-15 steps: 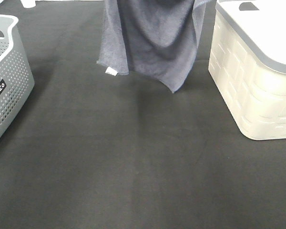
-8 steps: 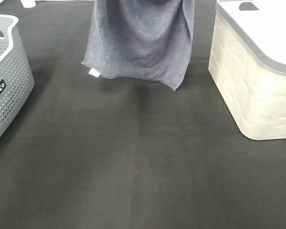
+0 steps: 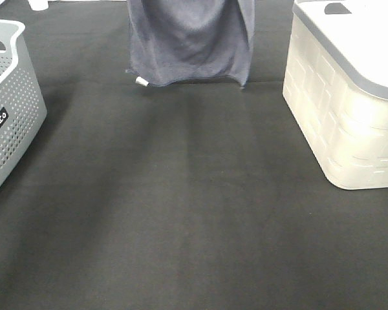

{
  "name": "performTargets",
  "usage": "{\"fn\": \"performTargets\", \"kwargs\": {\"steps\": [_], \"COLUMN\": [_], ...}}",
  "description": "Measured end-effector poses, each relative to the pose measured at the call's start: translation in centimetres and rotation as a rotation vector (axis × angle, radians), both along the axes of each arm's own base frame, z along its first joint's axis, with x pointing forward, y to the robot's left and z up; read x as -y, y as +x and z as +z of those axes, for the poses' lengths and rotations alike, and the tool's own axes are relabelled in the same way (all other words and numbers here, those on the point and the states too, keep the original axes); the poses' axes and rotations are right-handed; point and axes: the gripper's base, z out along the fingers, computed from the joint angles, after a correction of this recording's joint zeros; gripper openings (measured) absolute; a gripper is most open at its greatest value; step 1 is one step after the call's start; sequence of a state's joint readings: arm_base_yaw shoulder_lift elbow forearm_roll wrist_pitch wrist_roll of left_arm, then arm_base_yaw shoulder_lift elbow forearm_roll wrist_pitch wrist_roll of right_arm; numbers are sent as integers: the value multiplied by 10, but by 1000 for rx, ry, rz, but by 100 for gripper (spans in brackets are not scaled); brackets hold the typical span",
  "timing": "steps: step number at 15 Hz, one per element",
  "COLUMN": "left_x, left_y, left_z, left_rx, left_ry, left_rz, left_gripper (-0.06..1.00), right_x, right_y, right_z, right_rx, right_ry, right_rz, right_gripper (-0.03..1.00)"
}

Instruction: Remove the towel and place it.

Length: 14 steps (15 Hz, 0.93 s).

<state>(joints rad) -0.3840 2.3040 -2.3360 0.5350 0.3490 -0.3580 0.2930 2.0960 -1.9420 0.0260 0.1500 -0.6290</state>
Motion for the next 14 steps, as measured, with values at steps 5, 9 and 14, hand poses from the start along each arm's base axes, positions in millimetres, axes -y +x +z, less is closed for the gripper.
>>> {"fn": "performTargets", "kwargs": {"steps": [5, 9, 14], "left_x": [-2, 2, 2], "left_y": [7, -11, -41], "left_z": [-50, -75, -97], "left_rx": [-215, -521, -904], "left_ry": [142, 270, 355], "left_rz": [71, 6, -121], "left_gripper": [0, 0, 0], "right_x": [-6, -8, -2], "right_y": [4, -20, -57], "right_z": [-45, -70, -87], "right_rx": [-238, -622, -1060], "right_ry": [67, 23, -125], "right_rz": [0, 47, 105], "right_gripper": [0, 0, 0]}}
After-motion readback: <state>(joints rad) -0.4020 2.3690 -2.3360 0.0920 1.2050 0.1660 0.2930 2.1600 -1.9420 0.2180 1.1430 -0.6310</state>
